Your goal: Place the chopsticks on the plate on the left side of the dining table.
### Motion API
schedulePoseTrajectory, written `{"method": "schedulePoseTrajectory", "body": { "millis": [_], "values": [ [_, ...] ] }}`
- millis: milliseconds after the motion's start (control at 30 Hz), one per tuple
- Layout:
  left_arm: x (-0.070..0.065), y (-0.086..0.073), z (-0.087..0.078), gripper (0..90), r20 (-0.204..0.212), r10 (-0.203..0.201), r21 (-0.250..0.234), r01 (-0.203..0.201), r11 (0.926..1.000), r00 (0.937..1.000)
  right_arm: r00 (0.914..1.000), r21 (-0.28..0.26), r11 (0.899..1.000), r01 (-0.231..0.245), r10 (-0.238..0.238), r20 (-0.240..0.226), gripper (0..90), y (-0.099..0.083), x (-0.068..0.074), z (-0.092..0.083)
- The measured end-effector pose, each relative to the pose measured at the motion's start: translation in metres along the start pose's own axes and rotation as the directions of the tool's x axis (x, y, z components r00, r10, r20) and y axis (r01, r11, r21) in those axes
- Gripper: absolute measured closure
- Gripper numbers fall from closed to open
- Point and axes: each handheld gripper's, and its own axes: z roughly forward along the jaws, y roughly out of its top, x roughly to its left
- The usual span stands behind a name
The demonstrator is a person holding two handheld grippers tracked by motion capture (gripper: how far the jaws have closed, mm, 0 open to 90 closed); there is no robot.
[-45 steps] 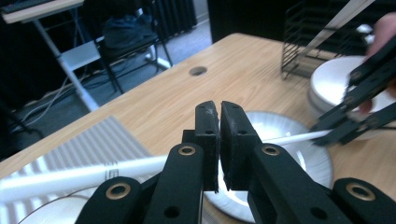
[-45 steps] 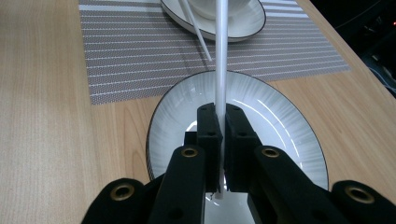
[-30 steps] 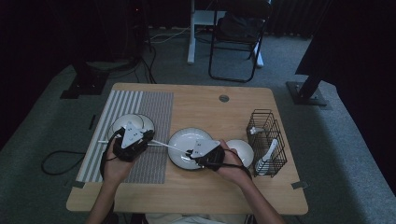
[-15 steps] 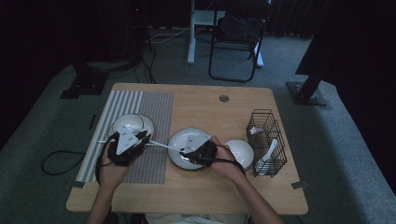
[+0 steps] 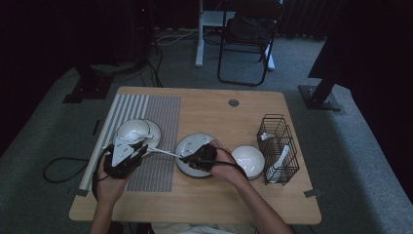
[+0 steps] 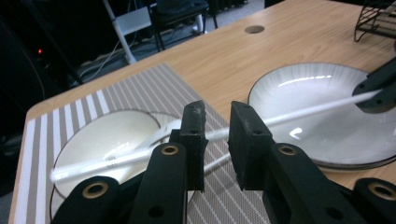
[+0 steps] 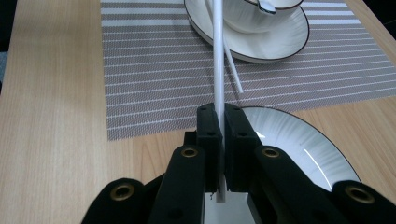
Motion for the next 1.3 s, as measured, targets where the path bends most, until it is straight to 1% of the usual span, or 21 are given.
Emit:
{"method": "schedulePoseTrajectory", "body": {
  "millis": [33, 167, 233, 367, 533, 633, 733, 833, 867, 933, 967, 1000, 1067, 1100, 1167, 1233, 1300],
  "values": [
    [0.001, -0.004, 0.001, 76.5, -0.007, -0.006, 0.010, 0.006, 0.9999, 1.0000, 1.0000, 0.002, 1.000, 0.003, -0.003, -0.005, 86.7, 0.002, -0.001, 0.003],
    [0.003, -0.008, 0.001, 76.0, -0.012, -0.015, 0.017, 0.015, 0.9997, 0.9998, 0.9999, 0.006, 1.000, 0.007, -0.007, -0.013, 86.7, 0.005, -0.001, 0.006],
    [0.004, -0.010, 0.000, 76.0, -0.016, -0.025, 0.018, 0.026, 0.9995, 0.9996, 0.9998, 0.006, 1.000, 0.007, -0.007, -0.019, 86.7, 0.008, 0.000, 0.009],
    [0.008, -0.016, -0.002, 76.0, -0.034, -0.042, 0.029, 0.043, 0.9987, 0.9986, 0.9996, -0.006, 1.000, 0.011, -0.011, -0.026, 86.7, 0.012, -0.001, 0.012],
    [0.011, -0.019, -0.003, 75.5, -0.051, -0.045, 0.041, 0.047, 0.9980, 0.9977, 0.9993, -0.005, 1.000, 0.014, -0.014, -0.036, 86.7, 0.014, -0.001, 0.016],
    [0.014, -0.023, -0.004, 75.0, -0.062, -0.057, 0.051, 0.060, 0.9969, 0.9965, 0.9988, -0.002, 1.000, 0.020, -0.020, -0.045, 86.7, 0.016, -0.001, 0.021],
    [0.017, -0.026, -0.005, 74.6, -0.064, -0.067, 0.055, 0.071, 0.9960, 0.9957, 0.9985, -0.001, 1.000, 0.023, -0.023, -0.049, 86.7, 0.017, -0.001, 0.023],
    [0.020, -0.030, -0.007, 74.1, -0.074, -0.077, 0.062, 0.082, 0.9947, 0.9943, 0.9982, 0.003, 1.000, 0.027, -0.026, -0.054, 86.7, 0.019, -0.004, 0.027],
    [0.022, -0.033, -0.008, 73.7, -0.084, -0.083, 0.066, 0.089, 0.9939, 0.9929, 0.9979, 0.006, 1.000, 0.026, -0.026, -0.060, 86.7, 0.021, -0.007, 0.031],
    [0.023, -0.034, -0.009, 73.5, -0.089, -0.086, 0.067, 0.092, 0.9935, 0.9923, 0.9977, 0.005, 1.000, 0.028, -0.028, -0.062, 86.7, 0.022, -0.007, 0.033],
    [0.025, -0.037, -0.009, 73.0, -0.102, -0.089, 0.075, 0.097, 0.9924, 0.9907, 0.9967, 0.001, 0.999, 0.034, -0.034, -0.073, 86.7, 0.025, -0.008, 0.038],
    [0.025, -0.037, -0.009, 72.9, -0.102, -0.089, 0.075, 0.097, 0.9924, 0.9907, 0.9960, 0.001, 0.999, 0.036, -0.036, -0.081, 86.7, 0.025, -0.008, 0.039],
    [0.027, -0.042, -0.008, 72.9, -0.114, -0.095, 0.085, 0.105, 0.9908, 0.9888, 0.9958, 0.003, 0.999, 0.036, -0.035, -0.085, 86.7, 0.026, -0.008, 0.042],
    [0.028, -0.045, -0.008, 73.0, -0.114, -0.102, 0.089, 0.112, 0.9897, 0.9882, 0.9953, 0.012, 0.999, 0.039, -0.038, -0.089, 86.7, 0.027, -0.009, 0.047],
    [0.031, -0.051, -0.007, 73.0, -0.111, -0.122, 0.093, 0.133, 0.9868, 0.9863, 0.9944, 0.018, 0.999, 0.046, -0.044, -0.096, 86.7, 0.030, -0.009, 0.052],
    [0.033, -0.056, -0.006, 73.0, -0.107, -0.139, 0.097, 0.150, 0.9840, 0.9844, 0.9938, 0.024, 0.998, 0.052, -0.050, -0.100, 86.7, 0.032, -0.009, 0.055],
    [0.035, -0.060, -0.006, 73.0, -0.111, -0.148, 0.102, 0.159, 0.9819, 0.9828, 0.9936, 0.027, 0.998, 0.055, -0.052, -0.100, 86.7, 0.033, -0.009, 0.056]
  ]
}}
